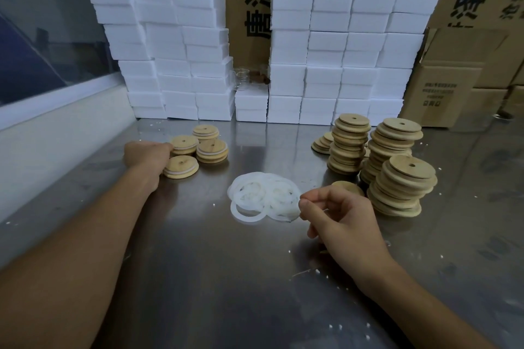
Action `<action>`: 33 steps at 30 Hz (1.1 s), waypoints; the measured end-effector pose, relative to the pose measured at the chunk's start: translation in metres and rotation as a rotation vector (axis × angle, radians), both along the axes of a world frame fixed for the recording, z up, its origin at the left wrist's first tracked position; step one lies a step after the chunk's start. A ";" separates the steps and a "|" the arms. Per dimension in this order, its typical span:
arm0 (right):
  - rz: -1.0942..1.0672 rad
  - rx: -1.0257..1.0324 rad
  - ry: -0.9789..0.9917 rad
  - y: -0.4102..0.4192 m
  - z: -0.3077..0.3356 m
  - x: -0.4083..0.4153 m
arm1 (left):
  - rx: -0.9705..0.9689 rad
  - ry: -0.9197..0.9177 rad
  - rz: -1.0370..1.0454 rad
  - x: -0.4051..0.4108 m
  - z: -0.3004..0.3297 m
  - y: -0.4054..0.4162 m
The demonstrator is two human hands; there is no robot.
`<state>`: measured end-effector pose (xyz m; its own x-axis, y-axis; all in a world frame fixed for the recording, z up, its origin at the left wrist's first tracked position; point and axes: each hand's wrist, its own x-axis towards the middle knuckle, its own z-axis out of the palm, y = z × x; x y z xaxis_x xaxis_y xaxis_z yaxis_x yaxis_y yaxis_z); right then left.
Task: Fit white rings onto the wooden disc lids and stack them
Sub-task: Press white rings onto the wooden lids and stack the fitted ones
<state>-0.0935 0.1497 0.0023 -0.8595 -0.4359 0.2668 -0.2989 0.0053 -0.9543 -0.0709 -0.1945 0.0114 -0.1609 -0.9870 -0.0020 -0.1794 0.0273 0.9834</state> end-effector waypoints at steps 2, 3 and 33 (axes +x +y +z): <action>0.006 0.007 -0.002 0.000 0.000 0.000 | -0.005 0.001 0.011 0.000 0.000 0.000; 0.007 0.009 -0.004 0.000 0.000 0.001 | -0.010 0.009 0.020 0.001 -0.001 0.001; -0.341 0.818 0.547 0.011 -0.005 -0.023 | -0.716 -0.309 -0.700 0.062 -0.018 0.157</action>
